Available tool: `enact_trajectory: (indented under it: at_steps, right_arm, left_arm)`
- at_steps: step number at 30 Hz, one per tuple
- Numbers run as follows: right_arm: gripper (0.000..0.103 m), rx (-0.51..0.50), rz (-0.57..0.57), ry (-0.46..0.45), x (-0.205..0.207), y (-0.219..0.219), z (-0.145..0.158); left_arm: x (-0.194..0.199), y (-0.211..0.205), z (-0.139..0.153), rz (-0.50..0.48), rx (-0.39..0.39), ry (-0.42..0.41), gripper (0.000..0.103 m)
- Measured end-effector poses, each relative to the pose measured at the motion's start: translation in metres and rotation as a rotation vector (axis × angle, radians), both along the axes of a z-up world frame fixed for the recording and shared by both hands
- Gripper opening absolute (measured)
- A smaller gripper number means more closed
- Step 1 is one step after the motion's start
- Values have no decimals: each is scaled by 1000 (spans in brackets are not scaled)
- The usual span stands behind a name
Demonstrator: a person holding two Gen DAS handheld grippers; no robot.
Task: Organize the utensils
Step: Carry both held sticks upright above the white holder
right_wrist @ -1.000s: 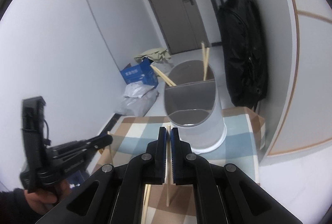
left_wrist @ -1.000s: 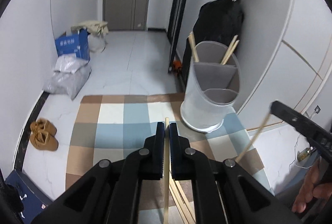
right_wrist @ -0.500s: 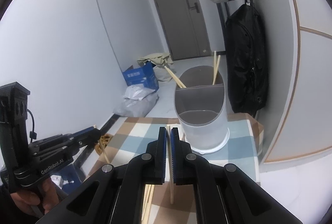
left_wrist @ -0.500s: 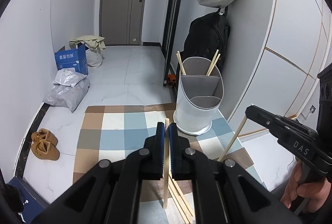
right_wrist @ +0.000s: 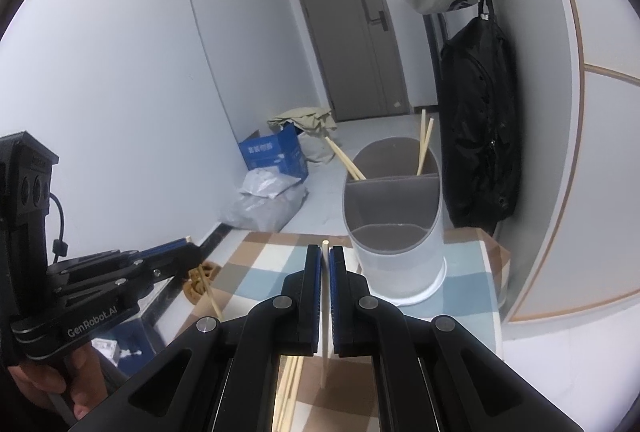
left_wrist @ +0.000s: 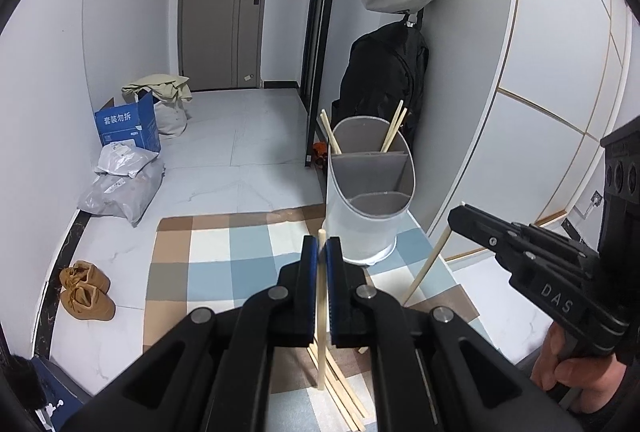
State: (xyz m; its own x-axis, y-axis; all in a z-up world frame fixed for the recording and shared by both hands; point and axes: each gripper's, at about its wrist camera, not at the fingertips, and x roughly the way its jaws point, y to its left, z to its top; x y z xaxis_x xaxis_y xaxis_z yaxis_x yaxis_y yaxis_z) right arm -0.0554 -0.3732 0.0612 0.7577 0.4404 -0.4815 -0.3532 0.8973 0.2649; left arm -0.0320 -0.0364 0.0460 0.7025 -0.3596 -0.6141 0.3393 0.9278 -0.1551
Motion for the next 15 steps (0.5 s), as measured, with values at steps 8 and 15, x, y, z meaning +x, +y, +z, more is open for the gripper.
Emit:
enact_trajectory:
  at_steps: [8, 15]
  right_arm:
    - [3, 36, -17, -29, 14, -19, 40]
    - [3, 32, -47, -119, 42, -43, 107]
  left_arm:
    - [21, -8, 38, -15, -39, -15, 0]
    - [54, -23, 101, -41, -92, -85, 0]
